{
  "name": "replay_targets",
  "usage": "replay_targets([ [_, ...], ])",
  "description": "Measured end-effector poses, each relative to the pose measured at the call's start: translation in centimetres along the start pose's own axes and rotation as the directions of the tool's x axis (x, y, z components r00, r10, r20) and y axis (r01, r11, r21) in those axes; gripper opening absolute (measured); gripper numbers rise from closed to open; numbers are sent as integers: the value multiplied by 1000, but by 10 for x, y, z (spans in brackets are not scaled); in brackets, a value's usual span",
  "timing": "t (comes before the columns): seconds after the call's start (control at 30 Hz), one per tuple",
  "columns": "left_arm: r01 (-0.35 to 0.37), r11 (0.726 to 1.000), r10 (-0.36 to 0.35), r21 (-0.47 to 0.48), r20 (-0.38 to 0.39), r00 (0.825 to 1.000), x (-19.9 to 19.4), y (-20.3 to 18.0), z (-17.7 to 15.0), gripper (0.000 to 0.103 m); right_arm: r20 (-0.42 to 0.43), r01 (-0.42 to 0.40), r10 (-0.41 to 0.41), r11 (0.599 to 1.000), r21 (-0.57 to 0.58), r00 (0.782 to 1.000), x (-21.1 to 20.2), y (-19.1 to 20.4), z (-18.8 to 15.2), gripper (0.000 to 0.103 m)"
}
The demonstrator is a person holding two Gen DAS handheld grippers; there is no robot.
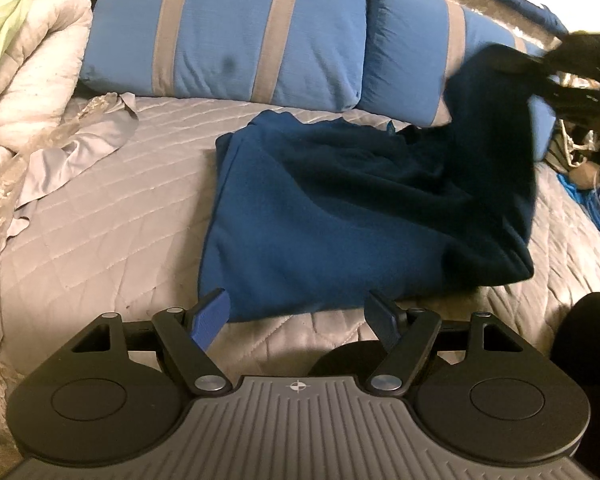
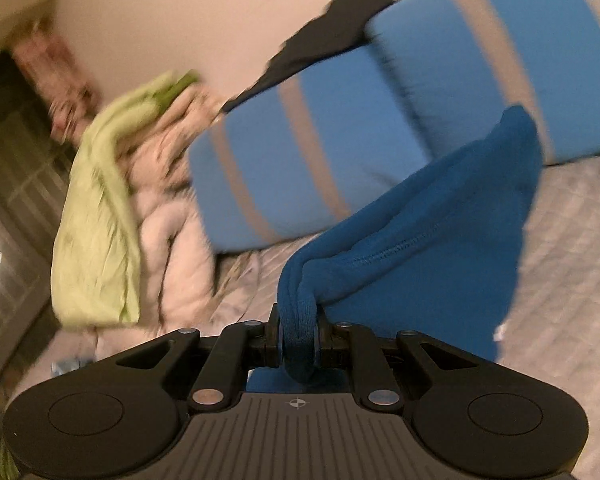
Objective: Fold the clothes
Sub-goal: 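Lift the held edge and fold it over the sweatshirt with the right tool, then open the right tool to release the fold and lift away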
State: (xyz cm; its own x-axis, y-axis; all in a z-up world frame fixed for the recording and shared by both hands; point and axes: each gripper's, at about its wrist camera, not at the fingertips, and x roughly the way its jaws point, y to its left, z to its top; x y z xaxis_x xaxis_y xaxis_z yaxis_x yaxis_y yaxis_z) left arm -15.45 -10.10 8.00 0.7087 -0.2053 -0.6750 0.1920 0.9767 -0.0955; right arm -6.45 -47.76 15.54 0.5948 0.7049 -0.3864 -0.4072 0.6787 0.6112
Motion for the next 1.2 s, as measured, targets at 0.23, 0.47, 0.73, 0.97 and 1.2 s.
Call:
replay_targets([
  [0.23, -3, 1000, 3, -8, -12, 1000, -5, 12, -9, 74, -226, -76, 31, 978, -193, 974, 118, 85, -57, 15],
  [0.47, -25, 999, 23, -33, -39, 999, -6, 28, -18, 74, -387, -83, -53, 942, -326, 920, 165, 116, -111, 15],
  [0.73, -37, 998, 35, -55, -41, 999, -2, 32, -18, 74, -417, -103, -39, 944, -312, 908, 164, 114, -113, 15],
  [0.97, -43, 998, 41, -41, -41, 998, -2, 28, -15, 74, -424, -107, -48, 937, -333, 904, 167, 116, -118, 27],
  [1.2, -52, 998, 51, -32, -33, 998, -7, 27, -13, 74, -326, -134, 4, 917, -377, 945, 136, 129, -99, 94],
])
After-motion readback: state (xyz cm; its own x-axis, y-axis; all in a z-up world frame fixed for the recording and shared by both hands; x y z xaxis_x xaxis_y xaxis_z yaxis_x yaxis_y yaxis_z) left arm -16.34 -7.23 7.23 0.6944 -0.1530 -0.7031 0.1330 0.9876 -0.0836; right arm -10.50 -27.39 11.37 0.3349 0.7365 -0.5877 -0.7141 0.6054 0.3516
